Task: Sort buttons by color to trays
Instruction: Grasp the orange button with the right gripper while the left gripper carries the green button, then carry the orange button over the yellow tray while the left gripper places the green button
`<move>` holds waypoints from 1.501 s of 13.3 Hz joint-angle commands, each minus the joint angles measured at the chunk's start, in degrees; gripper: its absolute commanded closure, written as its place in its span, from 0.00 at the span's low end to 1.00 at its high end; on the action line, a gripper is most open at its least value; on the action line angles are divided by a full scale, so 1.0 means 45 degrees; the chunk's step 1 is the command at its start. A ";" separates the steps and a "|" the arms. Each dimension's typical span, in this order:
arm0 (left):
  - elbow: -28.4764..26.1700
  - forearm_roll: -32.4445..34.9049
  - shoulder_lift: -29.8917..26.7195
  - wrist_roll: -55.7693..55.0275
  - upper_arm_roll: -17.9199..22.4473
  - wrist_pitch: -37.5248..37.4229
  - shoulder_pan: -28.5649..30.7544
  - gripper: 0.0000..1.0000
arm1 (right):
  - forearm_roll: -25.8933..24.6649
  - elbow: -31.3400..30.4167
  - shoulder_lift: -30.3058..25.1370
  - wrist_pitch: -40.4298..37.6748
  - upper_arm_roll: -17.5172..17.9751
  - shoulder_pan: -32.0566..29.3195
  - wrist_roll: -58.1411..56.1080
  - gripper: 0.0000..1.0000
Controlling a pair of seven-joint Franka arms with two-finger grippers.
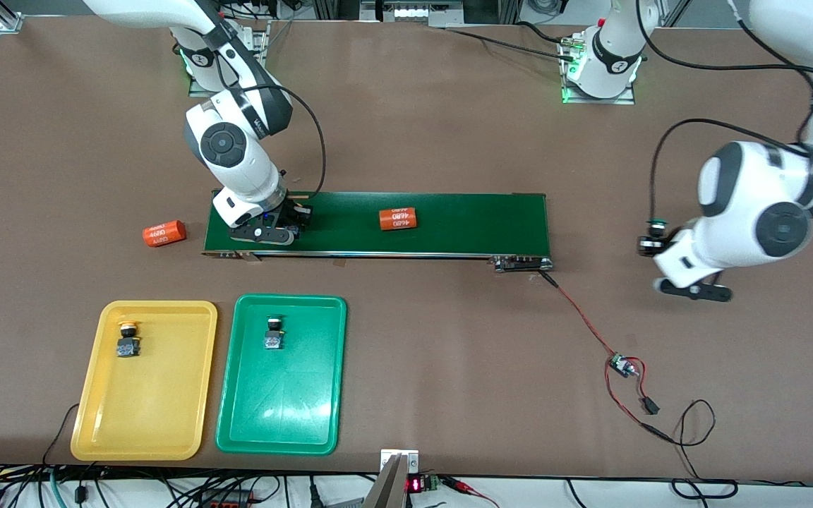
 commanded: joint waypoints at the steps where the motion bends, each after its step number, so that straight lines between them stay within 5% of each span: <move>1: -0.0546 -0.0765 -0.0486 -0.0538 -0.0659 0.0078 -0.0154 1.00 | -0.0034 -0.0049 0.0080 0.0145 0.0114 -0.0184 -0.0181 0.76; 6: -0.1109 -0.1568 -0.0855 -0.1103 -0.1052 0.1030 -0.1325 1.00 | -0.0034 0.0340 0.0003 -0.0147 0.0017 -0.0263 -0.0415 0.85; 12: -0.2654 -0.1568 -0.1033 -0.3073 -0.2261 0.4568 -0.1972 1.00 | 0.0122 0.3445 -0.0037 -0.4170 -0.0236 -0.0555 -0.1371 0.86; 20: -0.3222 -0.1373 -0.0331 -0.3917 -0.2420 0.5801 -0.2460 1.00 | -0.0267 0.6882 0.2109 -0.4367 -0.2872 -0.0673 -0.3814 0.88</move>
